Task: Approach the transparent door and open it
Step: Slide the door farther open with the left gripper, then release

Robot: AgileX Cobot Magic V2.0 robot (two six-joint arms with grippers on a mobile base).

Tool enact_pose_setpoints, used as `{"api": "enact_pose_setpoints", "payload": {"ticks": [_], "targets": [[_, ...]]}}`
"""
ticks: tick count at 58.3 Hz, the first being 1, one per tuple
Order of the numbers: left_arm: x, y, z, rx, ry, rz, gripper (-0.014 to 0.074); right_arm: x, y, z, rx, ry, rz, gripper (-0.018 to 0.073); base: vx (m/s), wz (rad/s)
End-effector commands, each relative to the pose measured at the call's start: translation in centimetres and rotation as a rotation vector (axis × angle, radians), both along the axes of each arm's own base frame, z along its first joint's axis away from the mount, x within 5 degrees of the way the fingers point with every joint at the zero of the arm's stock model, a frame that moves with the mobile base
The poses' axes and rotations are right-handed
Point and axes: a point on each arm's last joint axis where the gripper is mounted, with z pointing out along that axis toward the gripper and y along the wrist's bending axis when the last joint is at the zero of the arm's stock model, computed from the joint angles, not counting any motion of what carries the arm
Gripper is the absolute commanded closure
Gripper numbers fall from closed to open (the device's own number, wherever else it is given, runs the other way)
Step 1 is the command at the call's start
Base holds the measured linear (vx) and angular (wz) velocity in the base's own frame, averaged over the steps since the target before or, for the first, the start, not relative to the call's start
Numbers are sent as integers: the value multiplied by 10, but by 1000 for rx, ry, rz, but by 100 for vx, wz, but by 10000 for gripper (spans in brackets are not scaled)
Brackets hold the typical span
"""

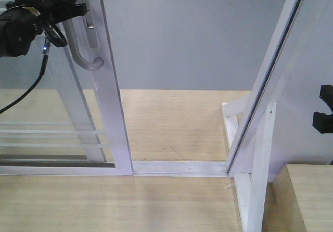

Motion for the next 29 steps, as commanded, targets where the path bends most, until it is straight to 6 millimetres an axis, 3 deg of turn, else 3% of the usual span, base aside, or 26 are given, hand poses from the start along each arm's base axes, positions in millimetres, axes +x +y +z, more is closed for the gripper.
{"api": "enact_pose_setpoints", "payload": {"ticks": [1, 14, 29], "targets": [[-6, 20, 41, -50, -118, 63, 207, 2, 1, 15, 1, -91, 23, 194, 0, 0], [-16, 29, 41, -38, 35, 66, 173, 2, 1, 15, 1, -92, 24, 194, 0, 0], [-47, 33, 74, 161, 1, 20, 174, 2, 1, 15, 0, -90, 23, 194, 0, 0]]}}
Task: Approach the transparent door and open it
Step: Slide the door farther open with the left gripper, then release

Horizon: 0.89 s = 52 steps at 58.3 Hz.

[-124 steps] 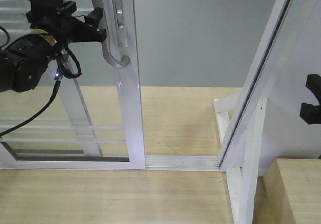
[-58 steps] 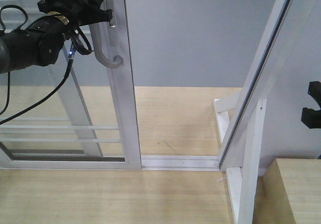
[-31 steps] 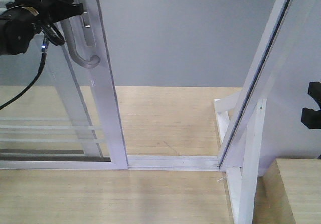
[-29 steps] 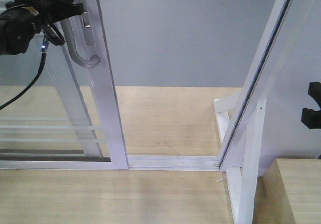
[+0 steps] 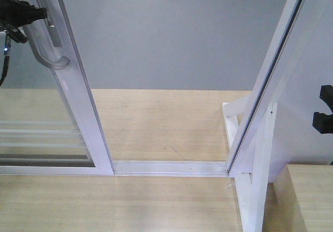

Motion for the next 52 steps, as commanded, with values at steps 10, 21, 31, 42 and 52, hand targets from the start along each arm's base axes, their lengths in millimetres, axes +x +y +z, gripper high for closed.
{"api": "enact_pose_setpoints", "payload": {"ticks": [10, 21, 31, 42, 52], "targets": [[-64, -13, 66, 73, -218, -64, 174, 2, 1, 15, 0, -92, 24, 194, 0, 0], [-127, -11, 72, 47, -179, -48, 174, 1, 1, 15, -7, -87, 21, 194, 0, 0], [-182, -9, 71, -3, -23, -26, 174, 1, 1, 15, -7, -87, 21, 194, 0, 0], [-222, -8, 72, -23, 134, -21, 174, 1, 1, 15, -6, -86, 21, 194, 0, 0], [-239, -8, 70, -21, 223, -19, 174, 1, 1, 15, -6, -86, 21, 194, 0, 0]]}}
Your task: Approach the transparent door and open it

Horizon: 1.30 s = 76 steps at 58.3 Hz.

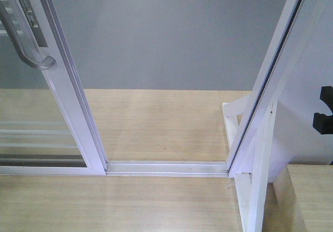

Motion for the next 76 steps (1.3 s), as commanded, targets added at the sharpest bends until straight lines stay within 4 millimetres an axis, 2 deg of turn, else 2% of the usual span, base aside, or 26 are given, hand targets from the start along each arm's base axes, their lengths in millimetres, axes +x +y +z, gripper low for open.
{"api": "enact_pose_setpoints", "payload": {"ticks": [1, 6, 12, 19, 26, 34, 40, 53, 59, 76], "targets": [[-4, -1, 12, -17, -44, 3, 174, 2, 1, 15, -4, -94, 25, 194, 0, 0], [-11, 0, 13, 2, -30, 3, 183, 2, 1, 15, -4, -94, 25, 194, 0, 0], [-24, 0, 9, -7, -13, 6, 240, 2, 1, 15, -4, -94, 25, 194, 0, 0], [-55, -1, 9, -41, -146, 0, 389, 2, 1, 15, -5, -91, 23, 194, 0, 0], [-82, 0, -3, -45, -328, -2, 605, 2, 1, 15, -5, -91, 23, 194, 0, 0], [-98, 1, -35, -44, -516, -5, 603, 2, 1, 15, -6, -90, 22, 194, 0, 0], [-105, 2, -73, -41, -652, -7, 603, 2, 1, 15, -6, -88, 21, 194, 0, 0], [-114, 2, -139, -41, -872, -12, 603, 2, 1, 15, -6, -88, 21, 194, 0, 0], [-121, 2, -139, -42, -879, -15, 603, 2, 1, 15, -6, -88, 21, 194, 0, 0], [-119, 1, -144, -44, -842, -22, 603, 1, 0, 14, -8, -79, 17, 194, 0, 0]]}}
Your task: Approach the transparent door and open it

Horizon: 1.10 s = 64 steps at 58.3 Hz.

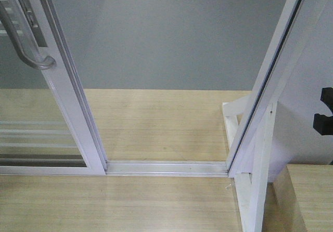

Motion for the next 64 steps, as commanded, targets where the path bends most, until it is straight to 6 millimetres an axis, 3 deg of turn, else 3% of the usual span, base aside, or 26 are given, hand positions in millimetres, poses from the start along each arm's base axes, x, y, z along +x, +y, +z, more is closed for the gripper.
{"api": "enact_pose_setpoints", "payload": {"ticks": [1, 29, 33, 45, 52, 58, 64], "targets": [[0, 0, -3, -10, -49, -7, 603, 2, 1, 15, -5, -89, 22, 194, 0, 0], [0, 0, -3, -10, -49, -7, 603, 2, 1, 15, -4, -89, 22, 194, 0, 0], [0, 0, -3, -10, -49, -7, 603, -2, -4, 16, -70, -99, 15, 210, 0, 0], [0, 0, -3, -10, -49, -7, 603, -36, -23, 27, 36, -156, -120, 412, 0, 0], [0, 0, -3, -10, -49, -7, 603, -57, -27, 34, -20, -241, -128, 574, 0, 0], [0, 0, -3, -10, -49, -7, 603, -67, -26, 26, -58, -353, -109, 571, 0, 0], [0, 0, -3, -10, -49, -7, 603, -74, -24, 5, -1, -497, -107, 571, 0, 0]]}}
